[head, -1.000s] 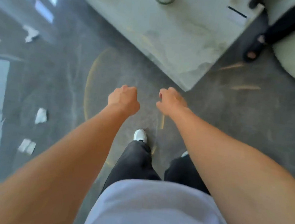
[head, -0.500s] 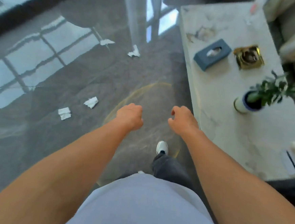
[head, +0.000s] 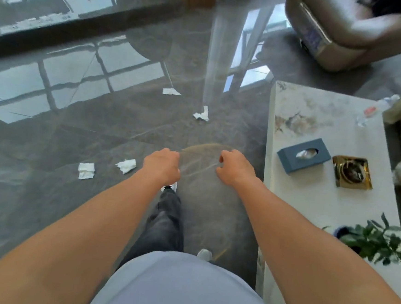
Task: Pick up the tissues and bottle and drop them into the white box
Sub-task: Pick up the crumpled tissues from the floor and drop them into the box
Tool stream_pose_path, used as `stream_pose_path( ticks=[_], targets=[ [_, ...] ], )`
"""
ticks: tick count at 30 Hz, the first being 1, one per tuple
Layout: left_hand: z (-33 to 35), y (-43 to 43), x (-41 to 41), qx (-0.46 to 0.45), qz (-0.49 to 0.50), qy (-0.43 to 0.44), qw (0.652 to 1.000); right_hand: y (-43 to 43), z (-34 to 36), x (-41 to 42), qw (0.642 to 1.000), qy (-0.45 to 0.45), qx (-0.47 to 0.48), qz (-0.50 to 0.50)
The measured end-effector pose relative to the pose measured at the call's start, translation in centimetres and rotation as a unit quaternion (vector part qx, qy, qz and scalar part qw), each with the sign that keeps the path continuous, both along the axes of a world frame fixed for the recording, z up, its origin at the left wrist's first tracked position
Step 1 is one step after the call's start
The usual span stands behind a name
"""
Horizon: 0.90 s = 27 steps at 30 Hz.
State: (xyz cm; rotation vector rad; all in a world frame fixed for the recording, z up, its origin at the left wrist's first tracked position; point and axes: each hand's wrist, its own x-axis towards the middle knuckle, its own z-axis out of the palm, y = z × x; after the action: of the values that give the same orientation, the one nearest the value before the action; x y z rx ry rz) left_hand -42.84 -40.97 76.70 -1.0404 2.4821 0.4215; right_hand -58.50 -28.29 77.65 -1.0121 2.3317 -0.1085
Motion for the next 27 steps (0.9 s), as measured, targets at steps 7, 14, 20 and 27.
stream_pose_path(
  ticks=[7,14,20,27],
  targets=[
    [-2.0,-16.1,-8.3,0.019,0.007,0.02,1.0,-16.2,-1.6,-7.5,0.999,-0.011,0.032,0.001],
    [-2.1,-31.1,-16.0,0.021,-0.006,-0.014,1.0,-29.5,-1.7,-13.7,0.998,-0.055,-0.002,-0.045],
    [-7.5,-39.8,-24.7,0.081,0.01,-0.032,0.996,-37.3,-7.4,-21.6,0.992,-0.081,0.037,-0.09],
    [-21.4,-47.8,-32.6,0.135,0.089,-0.037,0.986,-46.1,-21.8,-29.6,0.981,-0.116,0.075,-0.133]
  ],
)
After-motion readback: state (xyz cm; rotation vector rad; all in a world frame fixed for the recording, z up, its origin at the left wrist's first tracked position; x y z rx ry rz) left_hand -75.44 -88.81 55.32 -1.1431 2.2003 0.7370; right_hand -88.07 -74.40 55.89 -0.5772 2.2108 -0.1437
